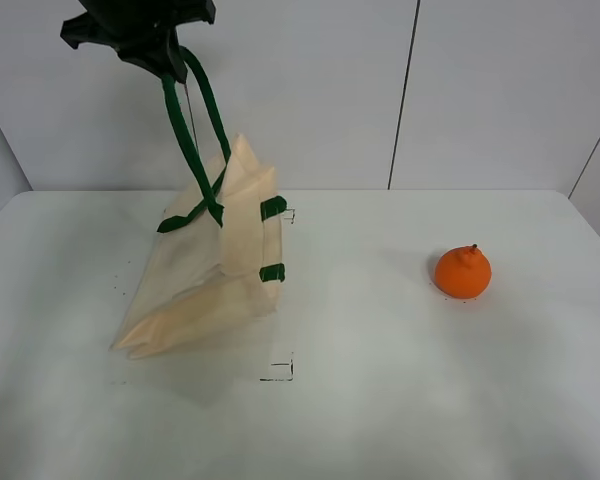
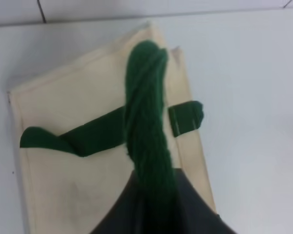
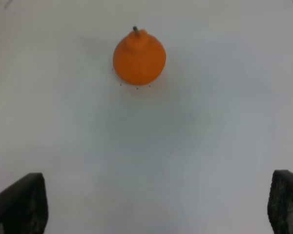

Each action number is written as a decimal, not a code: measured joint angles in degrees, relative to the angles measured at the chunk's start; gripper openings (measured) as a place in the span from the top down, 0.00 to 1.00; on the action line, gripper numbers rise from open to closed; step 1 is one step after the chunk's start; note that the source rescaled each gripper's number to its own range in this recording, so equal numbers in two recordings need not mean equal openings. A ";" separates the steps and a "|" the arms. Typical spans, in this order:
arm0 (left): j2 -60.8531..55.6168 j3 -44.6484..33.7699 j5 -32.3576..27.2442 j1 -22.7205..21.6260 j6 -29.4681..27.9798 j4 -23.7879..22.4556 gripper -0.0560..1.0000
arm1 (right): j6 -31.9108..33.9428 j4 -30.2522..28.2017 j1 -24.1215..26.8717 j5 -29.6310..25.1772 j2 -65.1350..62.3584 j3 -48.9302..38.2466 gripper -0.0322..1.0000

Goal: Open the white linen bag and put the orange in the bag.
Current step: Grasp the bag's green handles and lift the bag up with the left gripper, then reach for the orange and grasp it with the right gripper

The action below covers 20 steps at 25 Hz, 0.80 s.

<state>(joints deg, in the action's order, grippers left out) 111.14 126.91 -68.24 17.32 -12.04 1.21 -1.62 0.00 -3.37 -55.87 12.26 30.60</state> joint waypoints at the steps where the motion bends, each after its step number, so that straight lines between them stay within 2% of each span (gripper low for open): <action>1: -0.67 0.00 0.00 0.00 0.00 -0.07 0.95 | 0.00 0.00 0.00 1.16 3.76 0.90 0.00; 6: -2.12 0.00 0.00 0.00 0.04 -0.13 0.95 | 0.00 0.36 0.00 6.28 28.61 9.32 0.00; 13: -2.12 0.00 0.00 0.00 0.04 -0.13 0.95 | -0.45 1.16 0.00 7.35 66.56 31.27 0.00; 15: -2.12 0.00 0.00 0.00 0.04 -0.13 0.95 | -1.29 1.23 0.00 6.03 74.66 38.74 0.00; 20: -2.23 0.00 0.00 0.00 0.04 -0.13 0.95 | -1.91 0.93 -1.05 -2.39 92.42 55.25 0.00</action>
<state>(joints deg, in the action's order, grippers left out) 108.91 126.91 -68.24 17.32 -12.00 1.09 -3.53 0.93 -4.42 -58.26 104.68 85.84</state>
